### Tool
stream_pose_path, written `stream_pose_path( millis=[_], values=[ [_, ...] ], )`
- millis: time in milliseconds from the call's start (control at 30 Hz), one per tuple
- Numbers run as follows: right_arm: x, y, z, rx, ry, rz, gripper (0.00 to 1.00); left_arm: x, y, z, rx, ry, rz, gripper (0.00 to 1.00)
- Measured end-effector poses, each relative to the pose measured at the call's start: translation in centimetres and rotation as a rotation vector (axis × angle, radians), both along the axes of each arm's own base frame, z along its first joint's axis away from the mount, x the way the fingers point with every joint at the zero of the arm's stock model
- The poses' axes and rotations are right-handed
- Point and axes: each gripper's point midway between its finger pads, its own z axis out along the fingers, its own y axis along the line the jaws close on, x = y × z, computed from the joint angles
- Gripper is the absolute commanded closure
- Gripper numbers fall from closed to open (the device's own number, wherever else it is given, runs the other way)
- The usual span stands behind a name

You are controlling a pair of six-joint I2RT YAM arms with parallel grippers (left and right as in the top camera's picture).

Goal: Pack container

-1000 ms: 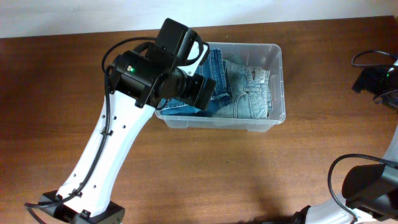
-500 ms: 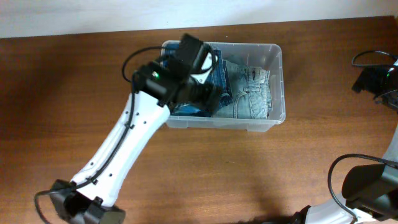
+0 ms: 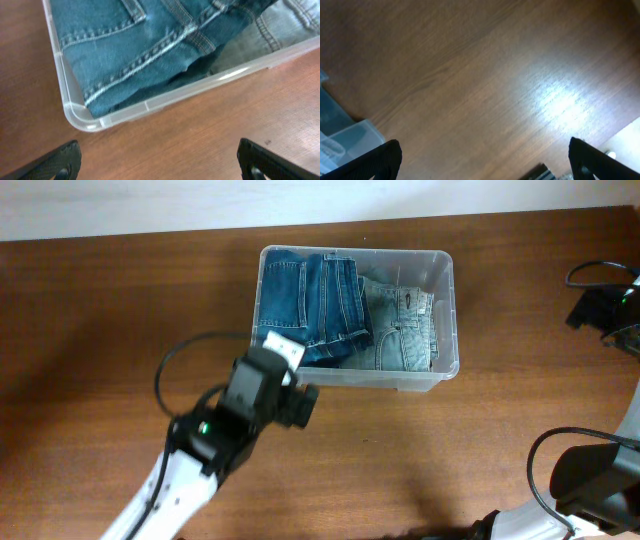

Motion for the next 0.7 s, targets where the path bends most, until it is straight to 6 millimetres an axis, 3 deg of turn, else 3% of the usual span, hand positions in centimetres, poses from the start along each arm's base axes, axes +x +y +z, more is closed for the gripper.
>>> stream_pose_path(
  millis=[67,200,433,567,700],
  values=[
    [0.0,0.0,0.0,0.001,0.001,0.001,0.01,-0.8,1.0,-1.6,-0.012,-0.027,0.012,0.01],
    [0.0,0.0,0.0,0.001,0.0,0.0,0.01,-1.4,3.2,-2.9,-0.072,-0.132,0.062,0.01],
    [0.0,0.0,0.0,0.001,0.0,0.0,0.01,-2.6,6.9,-3.0,-0.171,-0.32,0.154,0.01],
    [0.0,0.0,0.0,0.001,0.001,0.0,0.02,-3.4,8.7,-3.6,-0.185,-0.36,0.197,0.01],
    [0.0,0.0,0.0,0.001,0.0,0.0,0.01,-3.6,10.3,-3.1,-0.203,-0.413,0.248,0.01]
  ],
)
